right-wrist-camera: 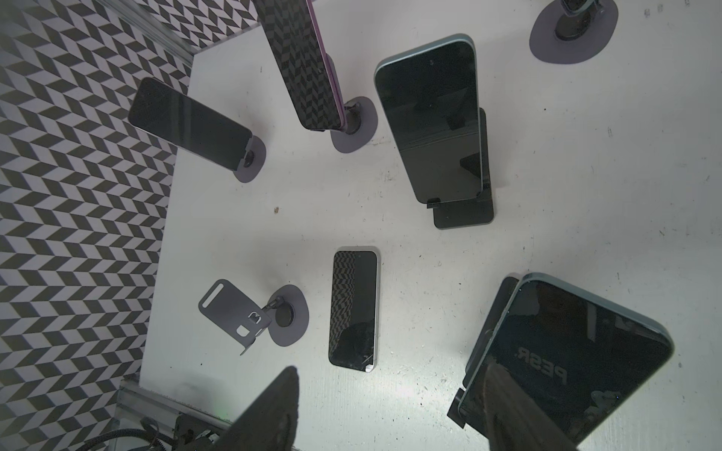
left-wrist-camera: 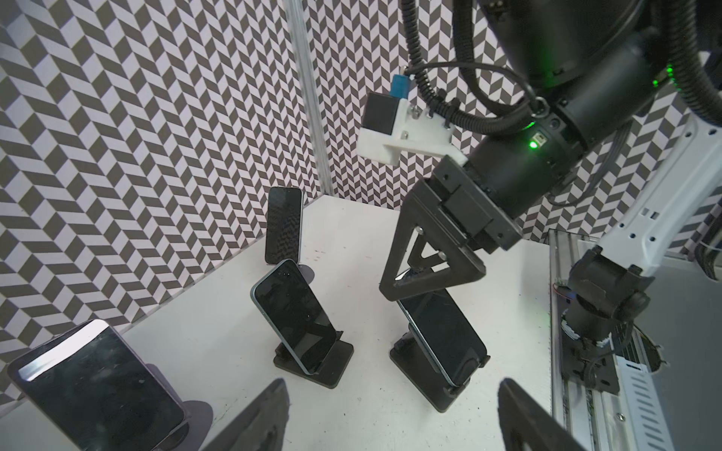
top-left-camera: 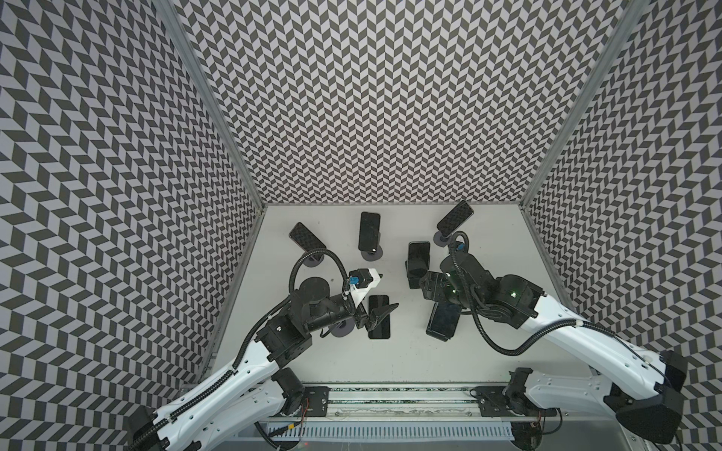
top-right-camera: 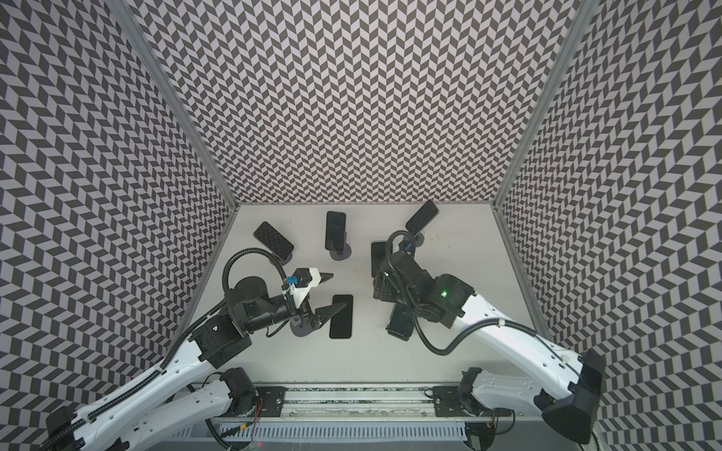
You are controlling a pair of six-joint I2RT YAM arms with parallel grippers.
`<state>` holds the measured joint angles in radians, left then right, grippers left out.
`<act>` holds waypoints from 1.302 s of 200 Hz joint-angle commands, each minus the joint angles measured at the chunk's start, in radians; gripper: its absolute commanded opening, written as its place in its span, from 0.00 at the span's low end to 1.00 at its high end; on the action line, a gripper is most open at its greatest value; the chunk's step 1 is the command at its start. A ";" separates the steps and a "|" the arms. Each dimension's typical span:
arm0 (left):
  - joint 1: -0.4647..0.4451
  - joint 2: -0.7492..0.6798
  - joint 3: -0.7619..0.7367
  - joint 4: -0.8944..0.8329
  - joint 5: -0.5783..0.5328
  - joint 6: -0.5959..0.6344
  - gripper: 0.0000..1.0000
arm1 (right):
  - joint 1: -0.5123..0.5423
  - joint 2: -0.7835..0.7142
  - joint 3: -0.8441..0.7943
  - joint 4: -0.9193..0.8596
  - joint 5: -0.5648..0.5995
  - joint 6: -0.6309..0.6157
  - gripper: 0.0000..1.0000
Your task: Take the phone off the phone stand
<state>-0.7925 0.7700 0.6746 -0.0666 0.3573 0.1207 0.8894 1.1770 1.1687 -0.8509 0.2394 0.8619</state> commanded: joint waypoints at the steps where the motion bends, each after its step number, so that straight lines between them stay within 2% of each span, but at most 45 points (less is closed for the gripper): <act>1: -0.008 -0.018 -0.016 0.033 0.085 0.072 0.84 | 0.012 0.017 0.035 -0.015 0.021 0.047 0.73; 61: -0.008 -0.031 -0.072 0.103 0.157 0.121 0.84 | 0.019 0.015 0.021 -0.067 0.045 0.094 0.73; 108: -0.009 0.016 -0.068 0.126 0.188 0.138 0.84 | 0.019 -0.011 -0.019 -0.091 0.058 0.133 0.73; 221: -0.057 0.105 -0.086 0.186 0.198 0.176 0.85 | 0.019 -0.039 -0.106 -0.180 0.092 0.282 0.74; 260: -0.071 0.129 -0.072 0.187 0.203 0.157 0.85 | 0.019 -0.003 -0.107 -0.204 0.095 0.311 0.75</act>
<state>-0.8532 0.8890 0.5987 0.0917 0.5415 0.2684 0.9012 1.1606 1.0576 -1.0420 0.3042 1.1191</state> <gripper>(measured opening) 0.848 0.744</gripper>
